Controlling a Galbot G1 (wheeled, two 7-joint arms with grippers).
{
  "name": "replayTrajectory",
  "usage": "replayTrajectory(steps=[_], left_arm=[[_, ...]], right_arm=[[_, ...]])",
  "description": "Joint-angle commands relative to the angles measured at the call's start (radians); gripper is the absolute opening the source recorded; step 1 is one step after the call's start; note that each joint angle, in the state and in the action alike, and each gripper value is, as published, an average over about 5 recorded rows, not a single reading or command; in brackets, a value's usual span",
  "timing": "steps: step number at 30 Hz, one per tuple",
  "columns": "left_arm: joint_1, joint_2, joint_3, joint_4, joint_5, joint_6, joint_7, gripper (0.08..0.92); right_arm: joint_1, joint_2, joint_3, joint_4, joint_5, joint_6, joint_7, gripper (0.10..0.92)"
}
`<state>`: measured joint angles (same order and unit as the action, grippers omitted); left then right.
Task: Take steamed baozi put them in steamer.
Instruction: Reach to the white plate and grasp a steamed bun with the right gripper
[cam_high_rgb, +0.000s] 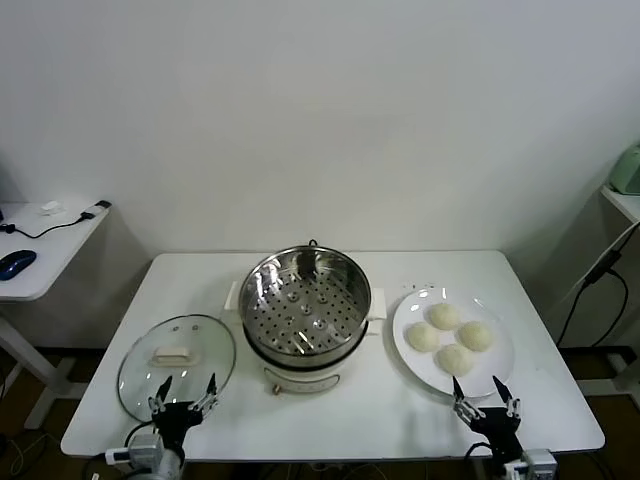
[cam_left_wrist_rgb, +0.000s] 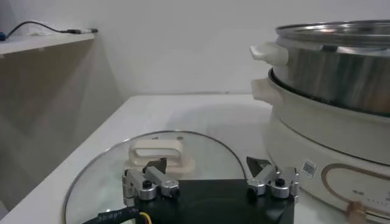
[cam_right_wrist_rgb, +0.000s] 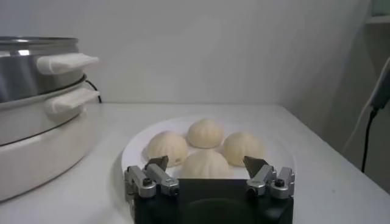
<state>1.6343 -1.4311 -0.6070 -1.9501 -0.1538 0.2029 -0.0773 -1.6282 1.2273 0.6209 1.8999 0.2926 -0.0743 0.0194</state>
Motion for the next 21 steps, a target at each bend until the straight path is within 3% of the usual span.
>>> replayTrajectory(steps=[1, 6, 11, 15, 21], left_arm=[[0.0, 0.003, -0.001, 0.0, 0.0, 0.002, -0.001, 0.823], [-0.001, 0.011, -0.001, -0.001, -0.002, 0.0, -0.001, 0.823], [-0.002, 0.015, 0.001, -0.009, -0.005, 0.0, -0.001, 0.823], [0.001, 0.018, 0.004, -0.013, -0.004, -0.002, -0.002, 0.823], [0.001, 0.017, 0.005, -0.009, 0.0, -0.003, -0.001, 0.823]], right_arm=[[0.043, -0.02, 0.004, 0.022, -0.014, -0.056, 0.0, 0.823], [0.259, -0.166, -0.014, -0.011, -0.028, -0.158, 0.007, 0.823], [0.566, -0.413, -0.124, -0.157, 0.033, -0.266, -0.066, 0.823], [0.814, -0.614, -0.336, -0.329, 0.021, -0.261, -0.258, 0.823], [1.306, -0.814, -0.881, -0.561, -0.037, -0.106, -0.725, 0.823]])
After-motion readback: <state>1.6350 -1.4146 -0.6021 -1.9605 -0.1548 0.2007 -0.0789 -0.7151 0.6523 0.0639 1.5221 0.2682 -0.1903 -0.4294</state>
